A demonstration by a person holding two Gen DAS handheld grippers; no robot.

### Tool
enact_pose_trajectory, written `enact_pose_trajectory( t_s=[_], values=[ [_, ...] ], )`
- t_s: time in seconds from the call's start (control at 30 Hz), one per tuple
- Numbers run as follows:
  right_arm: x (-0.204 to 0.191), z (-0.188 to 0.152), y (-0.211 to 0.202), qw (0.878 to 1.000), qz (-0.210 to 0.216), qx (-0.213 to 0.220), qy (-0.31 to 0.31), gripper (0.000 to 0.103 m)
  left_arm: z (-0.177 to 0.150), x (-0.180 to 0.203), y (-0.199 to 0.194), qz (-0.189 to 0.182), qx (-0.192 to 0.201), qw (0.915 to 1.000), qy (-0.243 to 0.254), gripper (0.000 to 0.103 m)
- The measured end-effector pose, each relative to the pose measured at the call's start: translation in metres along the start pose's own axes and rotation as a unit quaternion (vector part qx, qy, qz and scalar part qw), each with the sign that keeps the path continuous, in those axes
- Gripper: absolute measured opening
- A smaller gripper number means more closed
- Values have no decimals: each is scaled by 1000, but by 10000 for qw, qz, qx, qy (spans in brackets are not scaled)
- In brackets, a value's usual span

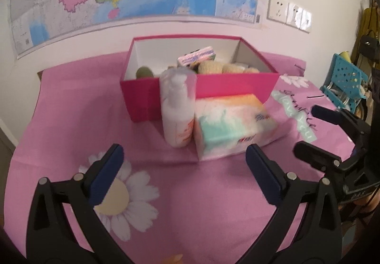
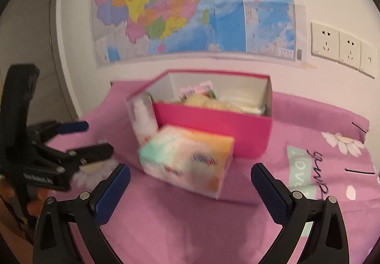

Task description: Organize soft objects

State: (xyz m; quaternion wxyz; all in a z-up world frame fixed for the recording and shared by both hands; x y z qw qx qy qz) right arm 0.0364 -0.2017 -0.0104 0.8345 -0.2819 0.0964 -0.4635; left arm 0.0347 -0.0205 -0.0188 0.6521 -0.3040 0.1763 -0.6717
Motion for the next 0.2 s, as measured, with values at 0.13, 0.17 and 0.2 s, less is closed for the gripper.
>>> enact_pose_trajectory(
  t_s=[0.13,0.17,0.2],
  values=[
    [24,-24,2,9982,-292,-448,265,103,-10,3,-1,-139,17,9998,121,103],
    [30,-30,2,9974,-349,-518,346,103,-12,4,0,-75,-13,9999,137,102],
    [38,-37,1,9963,-437,-595,436,103,-14,5,3,-15,-90,9999,138,102]
  ],
)
Point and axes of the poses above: each gripper's, at about its wrist camera, not at the fingertips, and y roughly the way its jaws point, x to its right, z to its top, the point moved 1 cm from there along y, roughly the way its jaws point, and after that the axes turned 11 degrees about -y, right-handed, at the moved point
